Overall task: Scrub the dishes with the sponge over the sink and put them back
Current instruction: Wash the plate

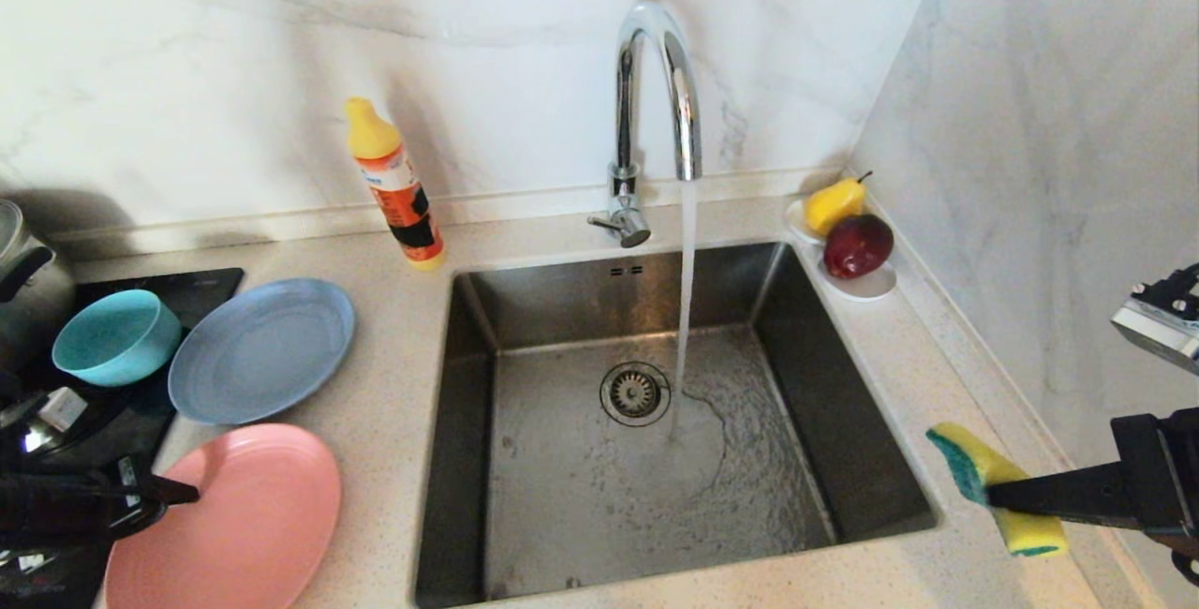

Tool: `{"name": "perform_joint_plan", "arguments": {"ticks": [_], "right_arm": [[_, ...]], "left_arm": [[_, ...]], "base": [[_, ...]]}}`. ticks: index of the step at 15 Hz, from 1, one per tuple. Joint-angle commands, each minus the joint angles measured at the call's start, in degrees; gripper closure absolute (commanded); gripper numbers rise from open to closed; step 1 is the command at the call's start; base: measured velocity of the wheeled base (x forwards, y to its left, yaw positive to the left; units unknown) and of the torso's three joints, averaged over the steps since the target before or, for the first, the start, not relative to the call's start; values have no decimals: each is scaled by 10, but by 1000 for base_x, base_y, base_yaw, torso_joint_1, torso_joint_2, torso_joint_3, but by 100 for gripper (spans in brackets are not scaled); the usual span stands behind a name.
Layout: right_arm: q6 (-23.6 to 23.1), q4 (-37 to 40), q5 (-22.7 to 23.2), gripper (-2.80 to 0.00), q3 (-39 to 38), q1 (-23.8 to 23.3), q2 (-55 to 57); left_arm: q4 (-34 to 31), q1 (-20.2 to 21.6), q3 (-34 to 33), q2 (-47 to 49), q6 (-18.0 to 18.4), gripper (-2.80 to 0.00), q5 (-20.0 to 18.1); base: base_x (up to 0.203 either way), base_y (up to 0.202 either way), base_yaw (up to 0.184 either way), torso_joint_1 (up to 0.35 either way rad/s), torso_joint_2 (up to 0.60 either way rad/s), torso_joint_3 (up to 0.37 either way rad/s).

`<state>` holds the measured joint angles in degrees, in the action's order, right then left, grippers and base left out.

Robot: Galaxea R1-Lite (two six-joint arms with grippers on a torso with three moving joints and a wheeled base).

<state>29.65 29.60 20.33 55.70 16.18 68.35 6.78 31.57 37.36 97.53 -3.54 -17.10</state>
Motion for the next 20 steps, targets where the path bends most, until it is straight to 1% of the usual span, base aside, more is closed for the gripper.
{"name": "perform_joint_plan", "arguments": {"ticks": [1, 4, 7, 11, 13, 16, 18, 20], "right_arm": [[1, 2, 1, 0, 2, 0, 2], [1, 2, 1, 0, 6, 0, 0], [1, 2, 4, 0, 6, 0, -1], [1, 2, 8, 0, 6, 0, -6], [1, 3, 8, 0, 5, 0, -7], [1, 2, 8, 0, 6, 1, -7], [1, 3, 8, 0, 6, 1, -7], [1, 5, 8, 0, 6, 1, -9]], "left_arm": [[-3, -18, -4, 9, 24, 0, 27], [-8, -20, -7, -3, 33, 0, 30], [-9, -19, -17, -37, 40, 0, 28], [-10, -18, -17, -91, 33, 0, 24], [-24, -14, -13, -119, 33, 0, 22], [-62, 4, 1, -164, 34, 0, 2], [-118, 7, 25, -201, 33, 0, -21], [-190, 6, 64, -246, 31, 0, -52]], "base": [[0, 0, 0, 0, 0, 0], [0, 0, 0, 0, 0, 0], [0, 0, 0, 0, 0, 0], [0, 0, 0, 0, 0, 0], [0, 0, 0, 0, 0, 0], [0, 0, 0, 0, 0, 0], [0, 0, 0, 0, 0, 0], [0, 0, 0, 0, 0, 0]]}}
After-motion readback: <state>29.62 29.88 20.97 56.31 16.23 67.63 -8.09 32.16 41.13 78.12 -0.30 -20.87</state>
